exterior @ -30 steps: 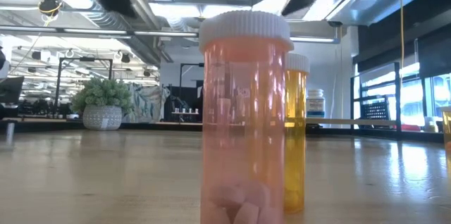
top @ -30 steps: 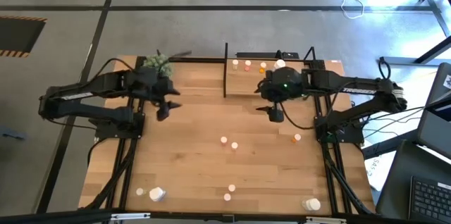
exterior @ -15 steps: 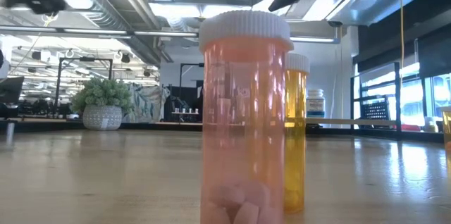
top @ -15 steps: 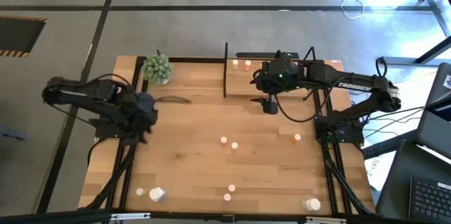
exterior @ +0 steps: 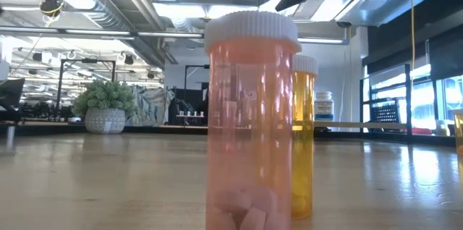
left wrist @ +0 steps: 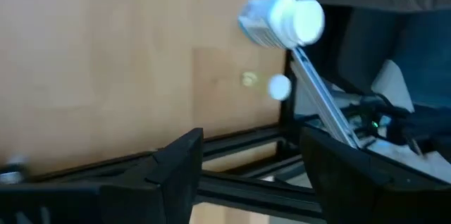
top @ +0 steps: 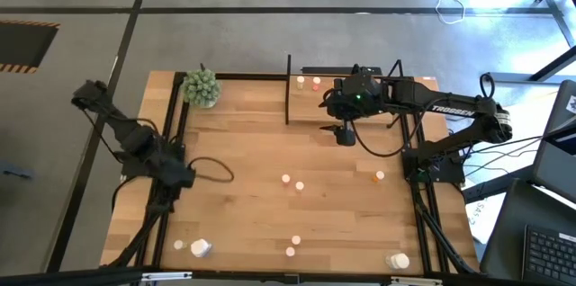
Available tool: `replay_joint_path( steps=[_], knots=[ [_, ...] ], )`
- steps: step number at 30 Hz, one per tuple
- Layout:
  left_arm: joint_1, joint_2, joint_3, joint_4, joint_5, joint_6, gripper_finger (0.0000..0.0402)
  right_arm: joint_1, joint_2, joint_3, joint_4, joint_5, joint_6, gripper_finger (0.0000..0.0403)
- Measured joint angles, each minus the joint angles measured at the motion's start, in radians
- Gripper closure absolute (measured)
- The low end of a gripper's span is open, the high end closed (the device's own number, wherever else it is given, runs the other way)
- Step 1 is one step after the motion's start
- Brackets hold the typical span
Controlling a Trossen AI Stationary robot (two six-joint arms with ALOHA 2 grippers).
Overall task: Pick and place medicine bottles onto shelf by color
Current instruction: Put the left yellow pill bottle on the shelf aligned with the other yellow pill bottle
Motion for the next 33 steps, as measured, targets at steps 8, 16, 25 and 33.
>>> replay_joint_path(
  steps=[8, 16, 25, 33],
  knots=[
    [-0.252, 0.083, -0.066, 0.245, -0.267, -0.213, 0.0172, 0.000, 0.000, 0.000, 0.000, 0.000, -0.012, 0.0080],
    [-0.440, 0.284, -0.076, 0.477, -0.287, -0.345, 0.0172, -0.001, 0.000, 0.000, 0.000, 0.001, -0.028, 0.0080],
    [-0.533, 0.399, -0.075, 0.629, -0.393, -0.518, 0.0172, -0.001, 0.000, 0.000, 0.001, 0.002, -0.071, 0.0080],
    [-0.535, 0.422, -0.075, 0.538, -0.492, -0.520, 0.0172, -0.009, 0.000, 0.000, -0.006, -0.104, -0.078, 0.0080]
  ],
)
